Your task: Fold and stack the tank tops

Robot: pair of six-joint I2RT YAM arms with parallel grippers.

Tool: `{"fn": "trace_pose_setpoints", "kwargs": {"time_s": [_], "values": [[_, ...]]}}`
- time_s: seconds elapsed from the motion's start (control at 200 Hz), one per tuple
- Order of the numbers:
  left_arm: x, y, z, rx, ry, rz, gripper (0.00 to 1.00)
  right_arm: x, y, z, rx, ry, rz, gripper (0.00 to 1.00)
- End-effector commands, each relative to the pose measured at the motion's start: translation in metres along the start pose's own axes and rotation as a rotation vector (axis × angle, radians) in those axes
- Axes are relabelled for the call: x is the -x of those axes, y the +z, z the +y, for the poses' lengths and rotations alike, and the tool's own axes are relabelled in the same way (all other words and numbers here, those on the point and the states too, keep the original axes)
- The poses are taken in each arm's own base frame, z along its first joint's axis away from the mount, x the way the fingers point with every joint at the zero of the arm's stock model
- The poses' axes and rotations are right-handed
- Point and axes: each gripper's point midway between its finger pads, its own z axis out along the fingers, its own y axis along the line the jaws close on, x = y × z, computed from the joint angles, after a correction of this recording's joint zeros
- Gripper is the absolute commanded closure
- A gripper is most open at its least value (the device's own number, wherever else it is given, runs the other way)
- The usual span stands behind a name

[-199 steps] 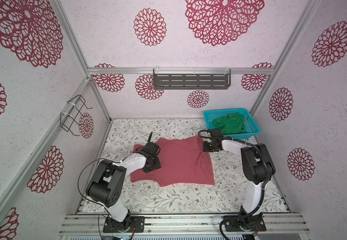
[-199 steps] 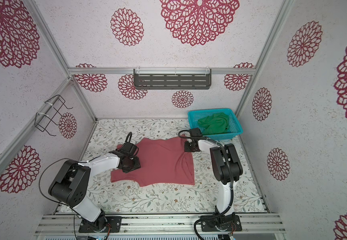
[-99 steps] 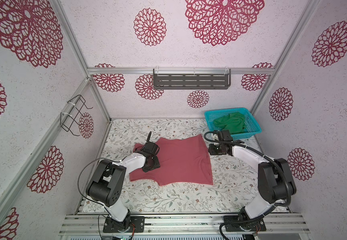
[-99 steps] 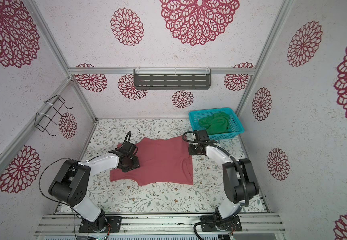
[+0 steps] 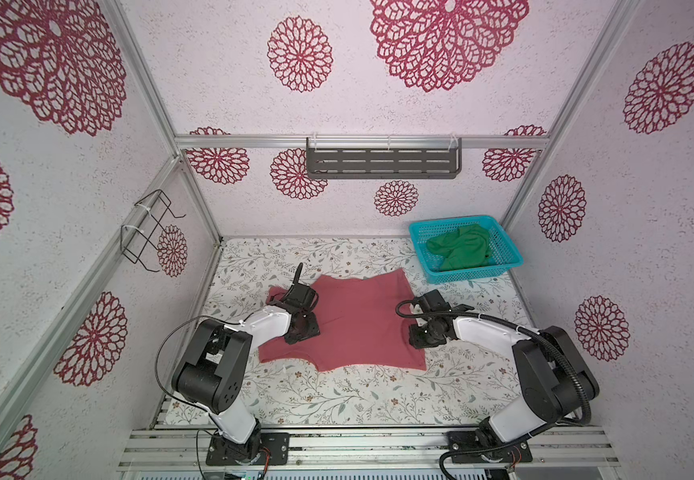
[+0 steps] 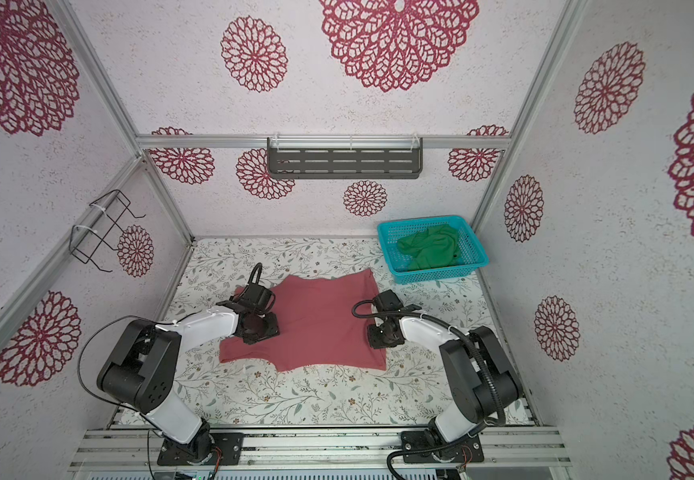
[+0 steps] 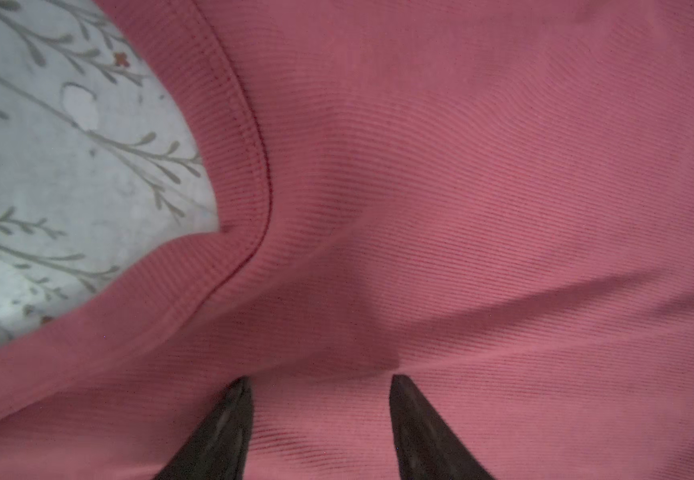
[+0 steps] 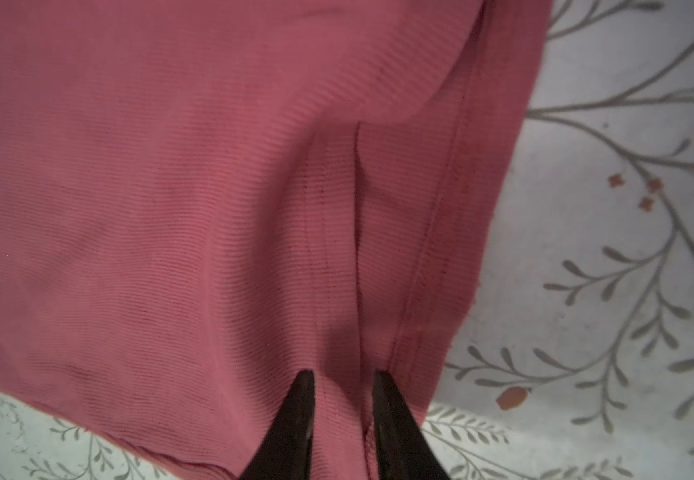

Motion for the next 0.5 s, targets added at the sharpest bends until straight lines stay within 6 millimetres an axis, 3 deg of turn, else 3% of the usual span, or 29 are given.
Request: {"fn": "trace_pose_setpoints", "kwargs": {"time_s": [0.0, 0.145, 0.39, 0.495], "values": [[-0.017, 0.013, 0.031, 0.095, -0.011, 0.056, 0.43, 0.0, -0.005, -0.003, -0.028, 0.025, -0.024, 0.7], [-0.016, 0.013, 0.03, 0.092, -0.012, 0.054, 0.43, -0.006, -0.002, -0.003, -0.022, 0.03, -0.011, 0.7], [-0.016, 0.012, 0.032, 0.098, -0.013, 0.052, 0.43, -0.009, -0.014, -0.006, -0.055, 0.038, -0.019, 0.91], [-0.016, 0.012, 0.033, 0.099, -0.014, 0.053, 0.43, -0.014, -0.02, -0.009, -0.068, 0.042, -0.017, 0.93]]}}
